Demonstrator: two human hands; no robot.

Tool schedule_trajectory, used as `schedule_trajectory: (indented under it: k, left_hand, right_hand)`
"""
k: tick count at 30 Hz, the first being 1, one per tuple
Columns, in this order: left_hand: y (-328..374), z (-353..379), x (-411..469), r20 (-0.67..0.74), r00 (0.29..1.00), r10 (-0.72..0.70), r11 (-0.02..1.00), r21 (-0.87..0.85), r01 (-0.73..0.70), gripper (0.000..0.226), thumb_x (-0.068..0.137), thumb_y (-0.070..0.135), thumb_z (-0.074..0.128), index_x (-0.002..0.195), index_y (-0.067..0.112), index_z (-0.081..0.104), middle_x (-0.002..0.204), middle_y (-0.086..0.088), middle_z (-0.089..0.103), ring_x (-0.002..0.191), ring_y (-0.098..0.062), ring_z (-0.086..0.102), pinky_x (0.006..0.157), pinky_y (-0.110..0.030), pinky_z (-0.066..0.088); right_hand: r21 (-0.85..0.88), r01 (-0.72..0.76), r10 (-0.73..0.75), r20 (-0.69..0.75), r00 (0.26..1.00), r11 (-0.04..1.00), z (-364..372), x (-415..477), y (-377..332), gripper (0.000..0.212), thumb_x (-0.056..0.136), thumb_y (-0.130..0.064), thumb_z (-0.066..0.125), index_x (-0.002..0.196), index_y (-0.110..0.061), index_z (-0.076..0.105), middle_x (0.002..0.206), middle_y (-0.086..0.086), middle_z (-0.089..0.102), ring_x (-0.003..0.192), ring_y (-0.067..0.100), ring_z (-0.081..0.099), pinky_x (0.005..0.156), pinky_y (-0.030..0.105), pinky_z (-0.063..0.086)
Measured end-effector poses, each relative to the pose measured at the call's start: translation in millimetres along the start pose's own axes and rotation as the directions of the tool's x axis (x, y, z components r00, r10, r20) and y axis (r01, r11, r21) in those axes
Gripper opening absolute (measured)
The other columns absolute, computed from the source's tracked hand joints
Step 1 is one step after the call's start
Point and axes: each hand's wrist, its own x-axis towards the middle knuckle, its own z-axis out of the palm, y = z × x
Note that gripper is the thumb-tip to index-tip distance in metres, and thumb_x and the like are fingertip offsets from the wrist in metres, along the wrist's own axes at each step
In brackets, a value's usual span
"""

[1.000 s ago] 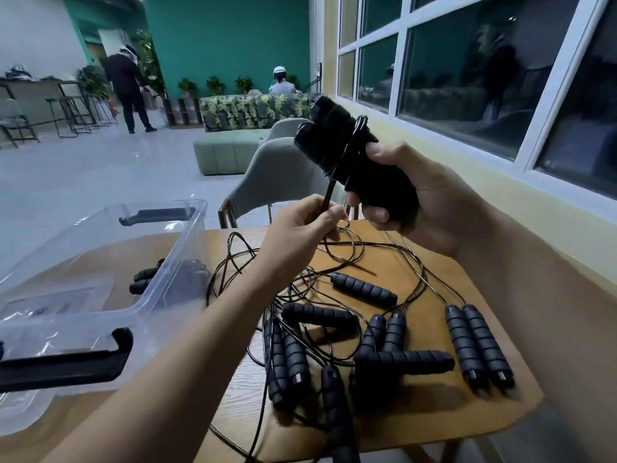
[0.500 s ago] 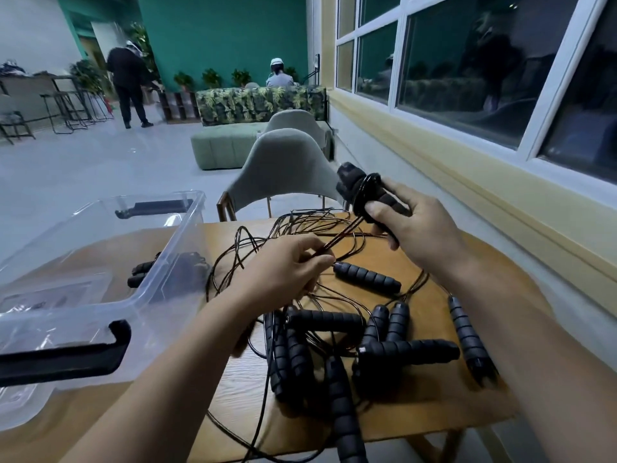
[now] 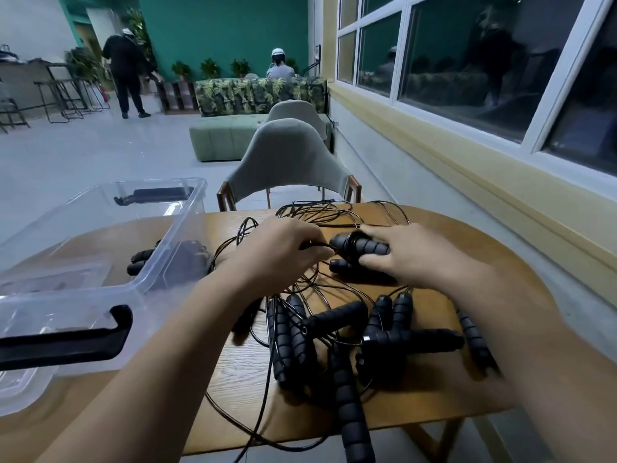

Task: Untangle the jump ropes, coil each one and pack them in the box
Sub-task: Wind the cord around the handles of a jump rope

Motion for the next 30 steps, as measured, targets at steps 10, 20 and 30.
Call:
schedule_trajectory:
  k: [10, 20, 30]
  left_hand:
    - [0, -9, -3, -0.125, 0.991, 0.051, 0.982, -0.174, -0.072, 0.017, 0.089, 0.054, 0.076, 0.089, 0.037, 0.078, 0.07, 0.011, 0.067, 0.065, -0.011, 0.059, 0.062, -0.038, 0.051]
    - [6, -8, 2, -0.154, 0.988, 0.026, 0.936, -0.343, -0.078, 0.037, 0.089, 0.066, 0.069, 0.084, 0.03, 0.077, 0.063, 0.012, 0.061, 0.062, -0.002, 0.052, 0.06, -0.03, 0.042]
    - [3, 4, 0, -0.113, 0.987, -0.113, 0.909, -0.413, 0.057, 0.027, 0.078, 0.033, 0.053, 0.057, 0.018, 0.058, 0.055, 0.005, 0.063, 0.051, -0.004, 0.053, 0.056, -0.028, 0.044]
  right_hand:
    - [0.448, 0.039, -0.282, 0.491, 0.824, 0.893, -48, -27, -1, 0.035, 0.097, -0.043, 0.073, 0.132, -0.04, 0.073, 0.08, -0.013, 0.075, 0.059, -0.001, 0.061, 0.056, 0.018, 0.046]
    - [0.822, -0.02, -0.589, 0.424, 0.688, 0.569, -57, -35, -3, 0.041, 0.09, -0.042, 0.073, 0.116, -0.011, 0.075, 0.087, 0.028, 0.065, 0.066, 0.028, 0.061, 0.047, 0.022, 0.04]
    - [0.98, 0.046, -0.646, 0.091, 0.758, 0.192, -54, -34, -13, 0.051, 0.088, -0.055, 0.073, 0.105, -0.008, 0.067, 0.081, 0.022, 0.064, 0.048, 0.015, 0.046, 0.043, 0.027, 0.027]
